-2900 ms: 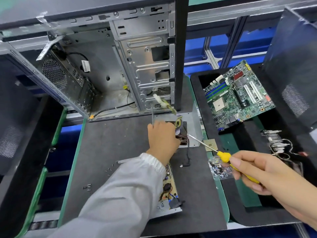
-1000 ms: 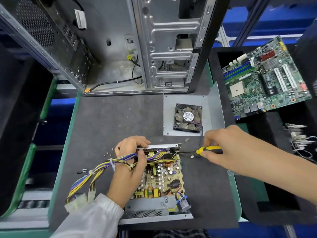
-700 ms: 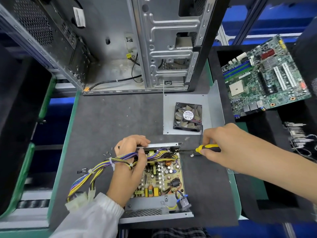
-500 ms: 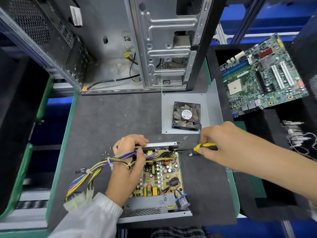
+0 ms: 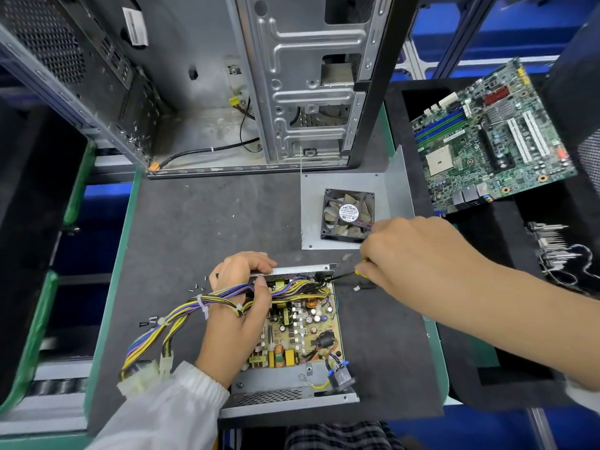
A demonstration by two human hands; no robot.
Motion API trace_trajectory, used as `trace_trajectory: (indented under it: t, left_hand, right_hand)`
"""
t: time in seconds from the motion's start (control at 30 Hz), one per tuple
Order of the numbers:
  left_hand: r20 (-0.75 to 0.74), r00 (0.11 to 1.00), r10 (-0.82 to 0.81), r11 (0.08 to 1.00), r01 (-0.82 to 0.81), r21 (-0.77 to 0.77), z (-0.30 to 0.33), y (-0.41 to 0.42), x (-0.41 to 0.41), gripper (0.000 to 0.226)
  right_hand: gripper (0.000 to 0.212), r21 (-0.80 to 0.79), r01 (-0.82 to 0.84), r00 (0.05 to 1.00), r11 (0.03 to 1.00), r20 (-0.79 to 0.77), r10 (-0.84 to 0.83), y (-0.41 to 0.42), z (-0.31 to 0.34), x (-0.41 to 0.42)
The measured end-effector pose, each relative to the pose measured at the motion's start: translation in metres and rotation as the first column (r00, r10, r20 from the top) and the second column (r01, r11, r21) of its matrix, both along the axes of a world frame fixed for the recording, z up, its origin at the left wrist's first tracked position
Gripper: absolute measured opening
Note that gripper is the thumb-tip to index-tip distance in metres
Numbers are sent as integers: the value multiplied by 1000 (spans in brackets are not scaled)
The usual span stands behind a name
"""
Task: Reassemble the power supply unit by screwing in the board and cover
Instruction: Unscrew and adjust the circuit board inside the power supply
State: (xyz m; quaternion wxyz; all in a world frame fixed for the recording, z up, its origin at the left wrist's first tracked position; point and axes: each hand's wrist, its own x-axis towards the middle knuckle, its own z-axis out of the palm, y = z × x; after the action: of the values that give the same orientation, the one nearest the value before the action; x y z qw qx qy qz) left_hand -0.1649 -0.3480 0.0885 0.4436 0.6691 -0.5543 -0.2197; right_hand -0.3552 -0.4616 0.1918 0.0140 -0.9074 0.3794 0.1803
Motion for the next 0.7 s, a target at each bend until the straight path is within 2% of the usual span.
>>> trace_trajectory:
  t: [0.1, 0.27, 0.3, 0.37, 0.47, 0.57, 0.7]
  left_hand:
    - [-4, 1000, 1, 1000, -1, 2, -1, 0, 0, 17]
    - [-19, 1000, 13, 1000, -13, 2, 0, 0, 0, 20]
    - [-19, 1000, 13, 1000, -13, 3, 0, 0, 0, 20]
    - [-18, 1000, 14, 1000, -14, 10, -1, 0, 0, 17]
    - [-14, 1000, 12, 1000, -12, 10, -2, 0, 0, 16]
    - [-11, 1000, 10, 1000, -9, 9, -2, 0, 1, 16]
    - [-5, 1000, 10, 1000, -10, 9, -2, 0, 1, 16]
  right_hand:
    - [4, -61, -105, 991, 993, -89, 100, 4, 3, 8]
    - [30, 40, -139, 982, 989, -122, 143, 6, 5, 12]
    - [31, 34, -148, 982, 988, -114, 151, 4, 6, 13]
    - [21, -5, -168, 973, 986, -162, 165, -2, 8, 14]
    - [31, -98, -239, 956, 966, -197, 216, -7, 4, 14]
    - [10, -84, -205, 971, 975, -143, 192, -6, 1, 13]
    - [35, -9, -160, 982, 987, -106, 158, -4, 4, 9]
